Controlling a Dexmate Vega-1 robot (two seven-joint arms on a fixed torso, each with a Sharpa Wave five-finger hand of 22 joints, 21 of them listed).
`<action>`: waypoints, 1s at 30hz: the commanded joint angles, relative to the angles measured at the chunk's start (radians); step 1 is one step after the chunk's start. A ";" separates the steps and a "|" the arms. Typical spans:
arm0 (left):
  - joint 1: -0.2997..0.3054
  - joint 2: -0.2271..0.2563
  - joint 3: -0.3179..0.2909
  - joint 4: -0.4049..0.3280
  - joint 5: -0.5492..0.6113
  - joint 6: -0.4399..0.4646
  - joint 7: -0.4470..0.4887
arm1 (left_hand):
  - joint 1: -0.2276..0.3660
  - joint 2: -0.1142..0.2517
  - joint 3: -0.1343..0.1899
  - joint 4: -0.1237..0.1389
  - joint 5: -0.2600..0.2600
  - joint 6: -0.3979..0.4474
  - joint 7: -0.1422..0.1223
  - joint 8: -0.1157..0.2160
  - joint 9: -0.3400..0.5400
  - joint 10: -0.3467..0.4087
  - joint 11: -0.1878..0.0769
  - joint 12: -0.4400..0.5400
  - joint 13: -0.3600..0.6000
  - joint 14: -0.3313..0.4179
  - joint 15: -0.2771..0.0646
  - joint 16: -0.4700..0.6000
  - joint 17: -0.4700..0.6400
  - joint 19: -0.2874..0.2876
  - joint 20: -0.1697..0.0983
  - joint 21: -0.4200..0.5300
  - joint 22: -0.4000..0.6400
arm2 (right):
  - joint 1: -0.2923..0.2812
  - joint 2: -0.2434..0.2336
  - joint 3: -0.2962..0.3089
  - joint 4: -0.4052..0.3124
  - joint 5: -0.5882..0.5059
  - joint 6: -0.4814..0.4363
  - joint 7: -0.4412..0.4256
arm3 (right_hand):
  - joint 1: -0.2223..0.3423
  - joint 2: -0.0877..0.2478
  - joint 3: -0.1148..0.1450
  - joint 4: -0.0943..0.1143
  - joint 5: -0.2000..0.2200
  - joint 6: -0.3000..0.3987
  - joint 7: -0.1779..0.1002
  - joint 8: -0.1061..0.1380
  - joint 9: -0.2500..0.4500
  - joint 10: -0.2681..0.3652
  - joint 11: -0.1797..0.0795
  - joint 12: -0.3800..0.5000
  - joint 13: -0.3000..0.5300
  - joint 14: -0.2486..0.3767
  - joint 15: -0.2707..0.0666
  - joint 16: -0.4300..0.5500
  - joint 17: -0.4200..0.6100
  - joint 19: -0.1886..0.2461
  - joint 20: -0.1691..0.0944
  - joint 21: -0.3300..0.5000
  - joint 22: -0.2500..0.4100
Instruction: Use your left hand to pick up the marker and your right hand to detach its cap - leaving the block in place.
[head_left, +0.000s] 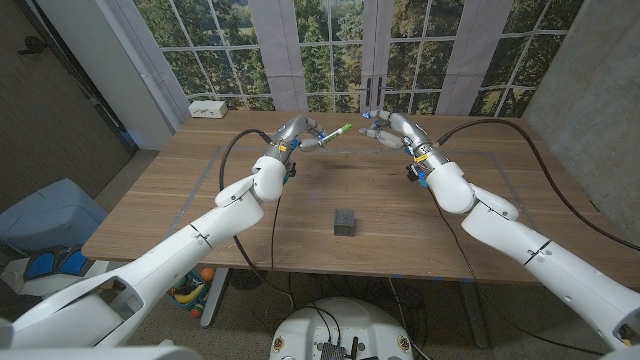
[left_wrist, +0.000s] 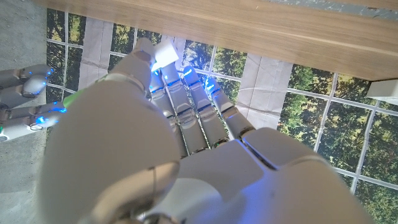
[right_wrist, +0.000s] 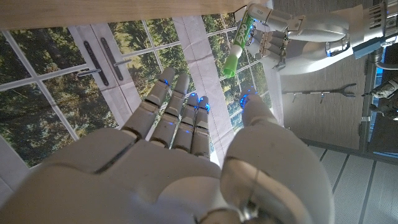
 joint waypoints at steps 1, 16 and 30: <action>-0.008 -0.001 0.006 -0.006 -0.021 0.014 -0.019 | 0.067 0.073 -0.002 0.002 0.005 0.003 0.007 -0.001 0.002 0.146 -0.133 0.003 0.003 0.007 -0.150 -0.006 0.006 -0.001 -0.005 0.007 0.003 | 0.015 0.027 -0.024 0.018 -0.033 -0.014 -0.028 | 0.026 -0.001 -0.007 0.000 0.000 0.018 -0.003 0.009 0.003 0.017 -0.002 0.008 0.006 0.013 -0.095 0.019 0.019 0.015 -0.004 0.011 0.004; -0.008 0.003 0.008 -0.027 -0.034 0.044 -0.030 | 0.069 0.073 -0.006 0.002 0.008 0.003 0.007 -0.005 0.000 0.146 -0.132 0.001 0.004 0.008 -0.150 -0.008 0.007 -0.003 -0.004 0.008 0.003 | 0.034 0.043 -0.052 0.026 -0.063 -0.010 -0.034 | 0.111 -0.008 -0.032 0.006 0.001 0.082 -0.029 0.024 0.006 0.044 -0.001 0.023 0.026 0.036 -0.115 0.094 0.099 0.045 -0.020 0.053 0.022; -0.009 0.007 0.012 -0.033 -0.053 0.044 -0.043 | 0.070 0.074 -0.010 0.003 0.011 0.005 0.009 -0.006 0.003 0.147 -0.132 0.000 0.005 0.008 -0.149 -0.009 0.008 -0.004 -0.004 0.008 0.003 | 0.053 0.055 -0.073 0.025 -0.089 -0.029 -0.023 | 0.151 0.004 -0.044 0.010 0.005 0.123 -0.050 0.030 0.007 0.089 -0.013 0.046 0.043 0.067 -0.125 0.140 0.145 0.081 -0.037 0.092 0.030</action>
